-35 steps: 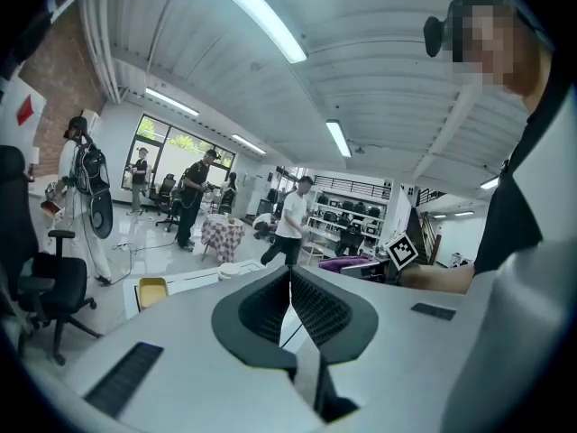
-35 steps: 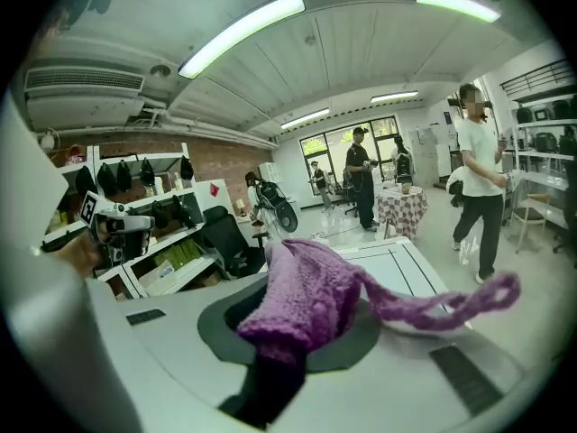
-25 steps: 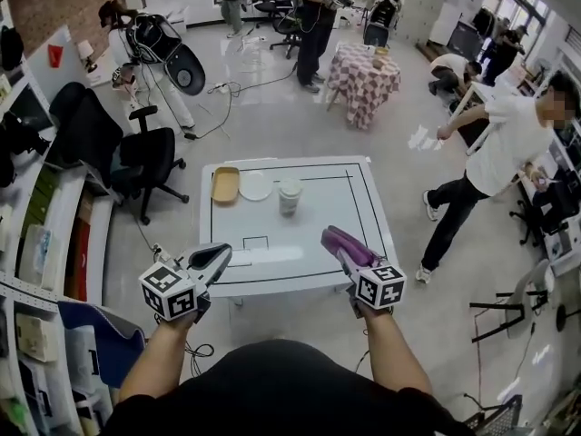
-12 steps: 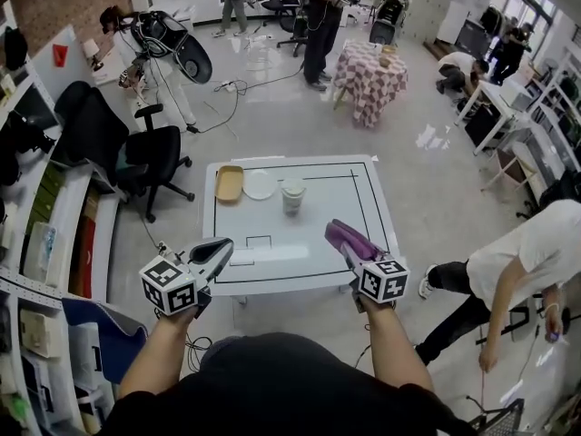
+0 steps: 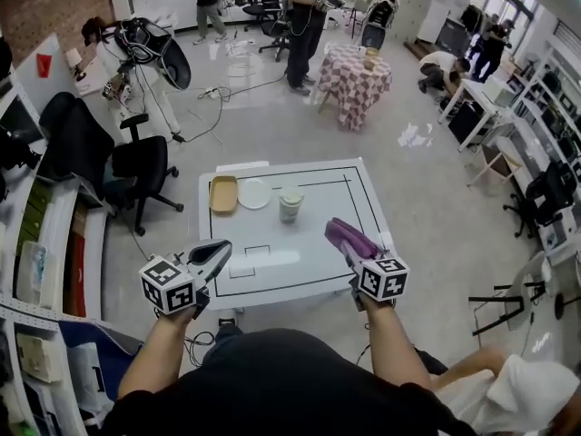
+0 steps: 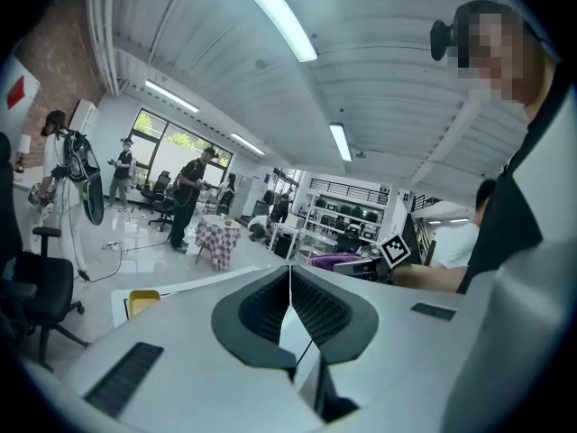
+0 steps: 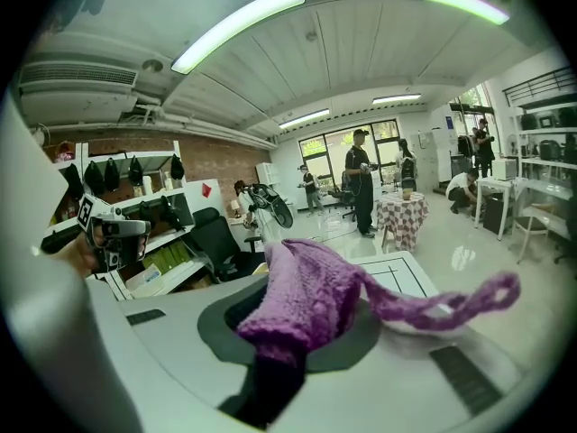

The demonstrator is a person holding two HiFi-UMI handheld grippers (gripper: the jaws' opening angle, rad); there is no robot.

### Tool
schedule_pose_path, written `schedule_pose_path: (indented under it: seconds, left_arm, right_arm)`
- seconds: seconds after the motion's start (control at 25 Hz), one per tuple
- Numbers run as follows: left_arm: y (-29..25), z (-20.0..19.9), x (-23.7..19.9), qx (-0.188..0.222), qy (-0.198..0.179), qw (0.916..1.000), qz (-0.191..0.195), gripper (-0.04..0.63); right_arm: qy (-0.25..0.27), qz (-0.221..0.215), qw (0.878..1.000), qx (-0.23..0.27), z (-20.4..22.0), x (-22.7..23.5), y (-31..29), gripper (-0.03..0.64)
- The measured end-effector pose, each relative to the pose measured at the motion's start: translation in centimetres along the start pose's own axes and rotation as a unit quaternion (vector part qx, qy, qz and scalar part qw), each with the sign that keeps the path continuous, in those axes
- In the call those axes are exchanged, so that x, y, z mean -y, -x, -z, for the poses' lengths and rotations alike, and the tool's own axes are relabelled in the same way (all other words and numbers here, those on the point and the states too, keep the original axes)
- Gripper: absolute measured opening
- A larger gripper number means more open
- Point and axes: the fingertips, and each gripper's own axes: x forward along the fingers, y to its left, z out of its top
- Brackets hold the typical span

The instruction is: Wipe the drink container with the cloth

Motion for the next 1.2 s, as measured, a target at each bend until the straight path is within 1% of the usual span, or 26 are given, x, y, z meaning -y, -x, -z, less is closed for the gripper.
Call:
schedule_pose_path:
  seconds: [0.28, 0.48, 0.72, 0.96, 1.2]
  left_arm:
    - [-1.3, -2.9, -6.3, -0.018, -0.009, 0.9991, 0.037, 0.023]
    - [-1.9, -3.5, -10.8, -0.034, -0.012, 0.9971, 0.067, 0.023]
    - [-2.5, -3.8, -15.9, -0.046, -0.004, 0.9942, 0.097, 0.023]
    - [-3.0, -3.8, -19.5, -0.066, -0.002, 0.9882, 0.138, 0.023]
    - [-3.2, -4.3, -21.4, -0.079, -0.007, 0.9809, 0.178, 0.025]
  right_arm:
    - [-0.019, 0.037, 0.999, 0.006, -2.4, -1.1, -3.8, 0.087]
    - [-0.031, 0.059, 0.998, 0.005, -3.1, -2.4, -7.2, 0.087]
    - [-0.042, 0.087, 0.995, -0.008, -3.1, -3.8, -10.5, 0.087]
    - [-0.055, 0.117, 0.992, -0.005, -4.0, -5.6, -12.9, 0.087]
    - [-0.063, 0.142, 0.988, -0.005, -4.5, -7.7, -14.3, 0.087]
